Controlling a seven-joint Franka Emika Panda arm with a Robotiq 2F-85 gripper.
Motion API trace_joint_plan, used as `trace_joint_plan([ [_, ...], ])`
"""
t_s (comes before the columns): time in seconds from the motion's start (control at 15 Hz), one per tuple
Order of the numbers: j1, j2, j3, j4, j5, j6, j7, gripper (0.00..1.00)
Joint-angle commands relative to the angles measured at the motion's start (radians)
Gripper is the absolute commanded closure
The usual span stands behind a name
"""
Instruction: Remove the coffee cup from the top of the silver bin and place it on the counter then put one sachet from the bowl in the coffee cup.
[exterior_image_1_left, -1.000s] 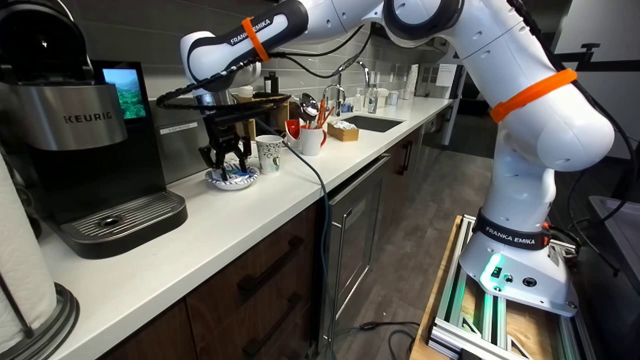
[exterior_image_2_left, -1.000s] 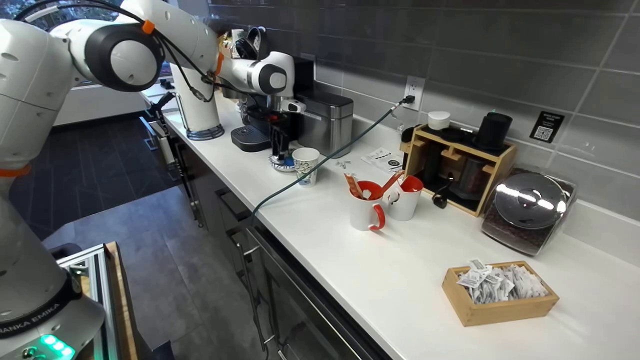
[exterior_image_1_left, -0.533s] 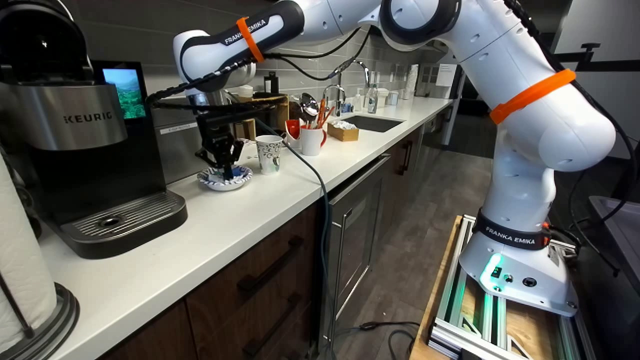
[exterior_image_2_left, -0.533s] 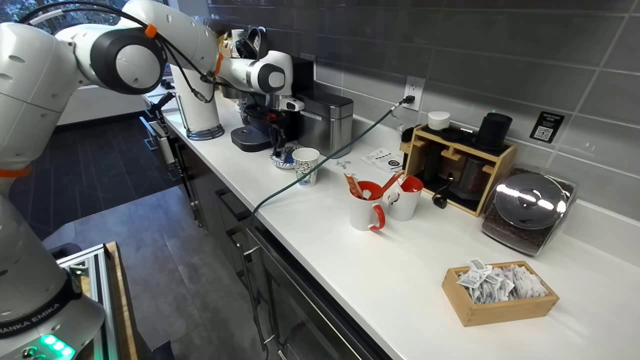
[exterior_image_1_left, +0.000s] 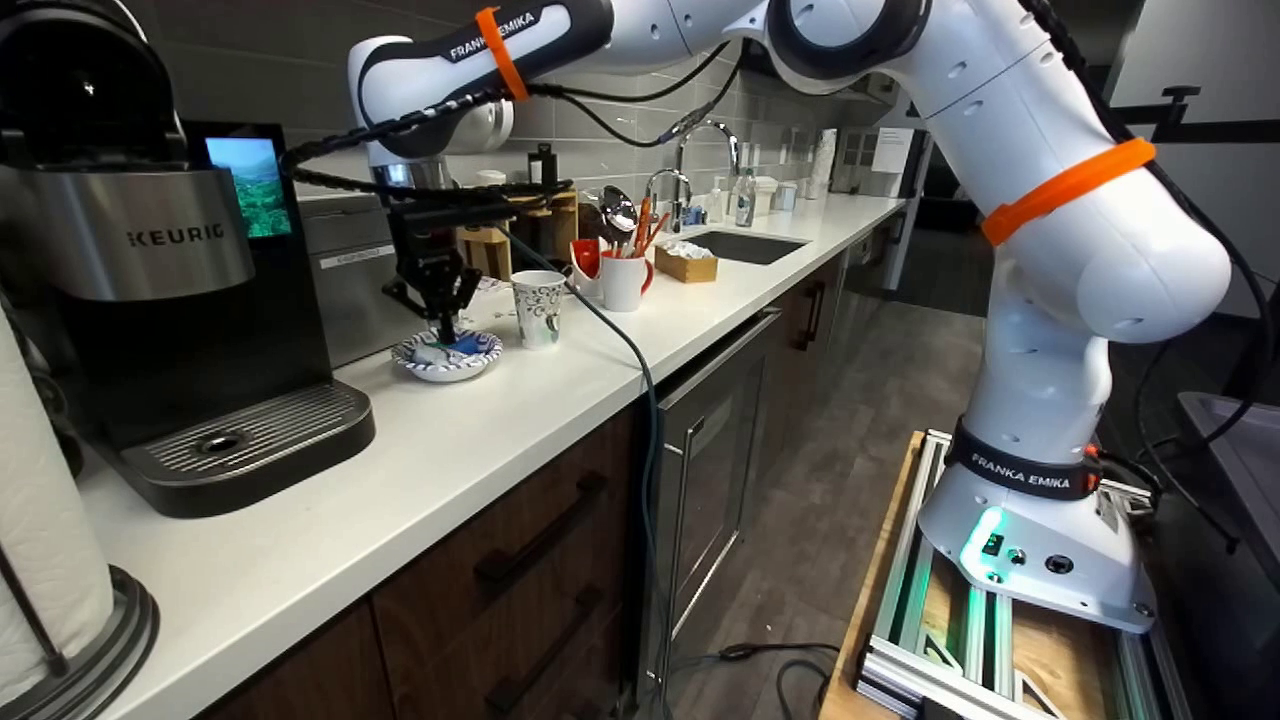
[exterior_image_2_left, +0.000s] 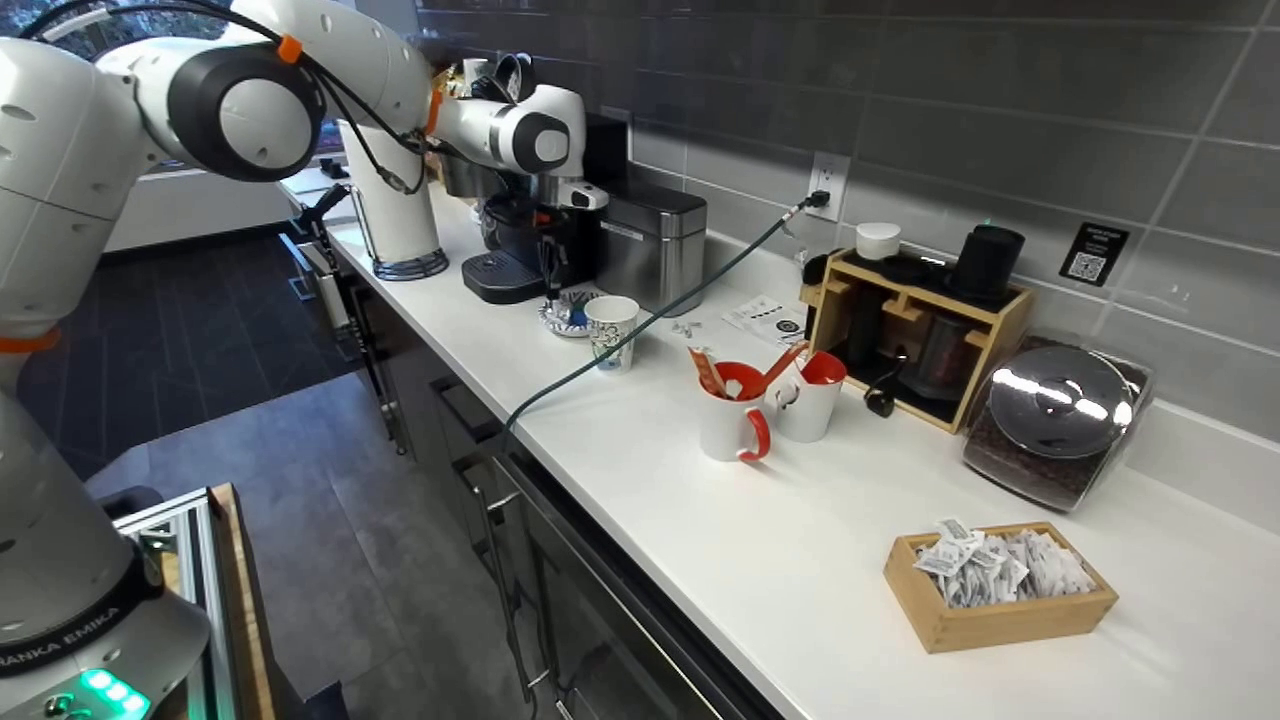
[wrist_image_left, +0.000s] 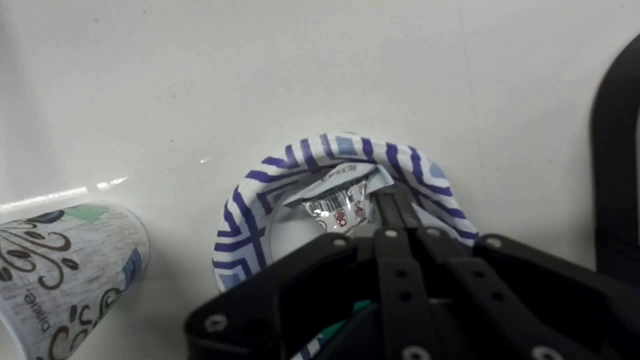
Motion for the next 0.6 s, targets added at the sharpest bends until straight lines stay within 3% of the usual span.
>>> trace_joint_plan([
  [0.0,0.012,-0.077,-0.001,-0.07,-0.004,-0.004,-0.01,0.74],
  [0.07,0.018,-0.073,-0.005,-0.062,-0.016,-0.006,-0.009,0.73],
  [0.53,0.053,0.009,-0.023,0.014,-0.063,-0.002,0.064,0.22],
])
